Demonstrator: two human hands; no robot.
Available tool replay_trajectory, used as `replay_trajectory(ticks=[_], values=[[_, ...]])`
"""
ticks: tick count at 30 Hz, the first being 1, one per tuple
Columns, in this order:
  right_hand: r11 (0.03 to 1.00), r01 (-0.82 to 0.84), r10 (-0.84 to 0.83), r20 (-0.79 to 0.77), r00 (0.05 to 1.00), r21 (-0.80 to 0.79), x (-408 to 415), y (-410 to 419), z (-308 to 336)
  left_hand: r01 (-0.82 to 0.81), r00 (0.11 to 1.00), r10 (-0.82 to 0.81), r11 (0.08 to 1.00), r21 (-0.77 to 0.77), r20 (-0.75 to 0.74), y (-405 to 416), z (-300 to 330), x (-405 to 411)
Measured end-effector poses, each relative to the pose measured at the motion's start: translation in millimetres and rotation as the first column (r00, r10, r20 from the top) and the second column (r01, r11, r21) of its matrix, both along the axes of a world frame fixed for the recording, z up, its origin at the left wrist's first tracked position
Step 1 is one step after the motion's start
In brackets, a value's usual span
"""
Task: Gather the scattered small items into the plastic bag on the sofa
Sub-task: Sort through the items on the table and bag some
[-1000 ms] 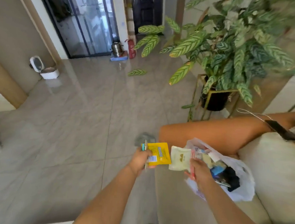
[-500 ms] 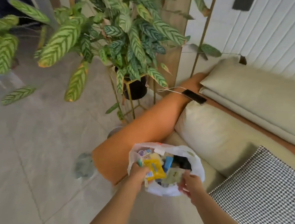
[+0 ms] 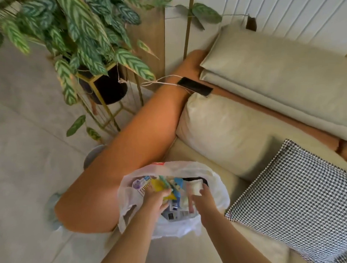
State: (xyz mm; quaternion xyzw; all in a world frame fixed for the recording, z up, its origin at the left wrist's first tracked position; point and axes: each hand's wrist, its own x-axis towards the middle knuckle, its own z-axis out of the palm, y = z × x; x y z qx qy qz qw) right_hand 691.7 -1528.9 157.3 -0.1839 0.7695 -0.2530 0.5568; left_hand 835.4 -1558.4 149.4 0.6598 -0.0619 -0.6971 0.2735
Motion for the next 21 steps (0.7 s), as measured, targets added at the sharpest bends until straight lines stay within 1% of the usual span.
replay_trajectory(ticks=[2, 3, 5, 6, 7, 9, 11, 12, 14, 15, 17, 18, 20, 21], values=[[1.0, -0.026, 0.026, 0.024, 0.999, 0.0, -0.8, 4.5, -1.8, 0.051, 0.998, -0.049, 0.998, -0.037, 0.047, 3.6, -1.7, 1.8], [1.0, -0.029, 0.029, 0.033, 0.999, 0.008, -1.1, 7.3, -2.0, 0.119, 0.987, -0.112, 0.991, -0.059, 0.114, 7.1, -1.3, 4.5], [0.999, -0.029, 0.029, 0.041, 0.999, 0.021, -0.8, 12.8, 2.2, 0.308, 0.912, -0.273, 0.949, -0.071, 0.305, 15.5, 1.6, 11.6], [0.999, -0.039, 0.038, 0.042, 0.998, 0.021, -0.6, 15.4, 5.6, 0.372, 0.866, -0.323, 0.926, -0.06, 0.382, 20.0, 4.5, 15.2], [0.999, -0.051, 0.05, 0.04, 0.998, 0.017, -0.5, 18.0, 11.0, 0.399, 0.84, -0.341, 0.915, -0.053, 0.422, 24.7, 9.0, 18.1], [0.994, -0.111, 0.111, 0.035, 0.993, 0.002, -1.2, 23.3, 22.3, 0.396, 0.841, -0.334, 0.916, -0.064, 0.424, 35.5, 21.0, 22.0], [0.978, -0.21, 0.21, 0.002, 0.978, -0.013, -0.6, 30.4, 35.8, 0.397, 0.848, -0.325, 0.913, -0.096, 0.418, 49.4, 39.3, 22.6], [0.954, -0.299, 0.298, -0.043, 0.954, -0.015, 0.0, 35.1, 44.1, 0.412, 0.833, -0.328, 0.905, -0.104, 0.445, 58.1, 49.6, 22.3], [0.875, -0.484, 0.48, -0.131, 0.868, -0.001, 2.1, 46.4, 62.9, 0.446, 0.773, -0.333, 0.89, -0.091, 0.54, 77.7, 70.6, 20.5], [0.828, -0.561, 0.554, -0.157, 0.818, -0.001, 3.8, 53.7, 72.0, 0.451, 0.753, -0.327, 0.889, -0.086, 0.572, 89.9, 79.6, 20.1], [0.712, -0.702, 0.685, -0.198, 0.701, -0.023, 7.8, 69.0, 86.6, 0.444, 0.742, -0.312, 0.892, -0.087, 0.593, 117.1, 94.3, 20.0], [0.656, -0.754, 0.731, -0.217, 0.646, -0.034, 10.7, 77.6, 92.2, 0.438, 0.735, -0.295, 0.894, -0.095, 0.61, 133.2, 99.2, 21.3], [0.588, -0.807, 0.776, -0.246, 0.581, -0.052, 16.6, 92.7, 98.5, 0.414, 0.716, -0.242, 0.902, -0.119, 0.655, 167.2, 107.9, 25.2], [0.534, -0.844, 0.808, -0.262, 0.527, -0.052, 20.7, 101.2, 98.8, 0.384, 0.713, -0.207, 0.914, -0.127, 0.67, 185.2, 110.3, 27.3]])
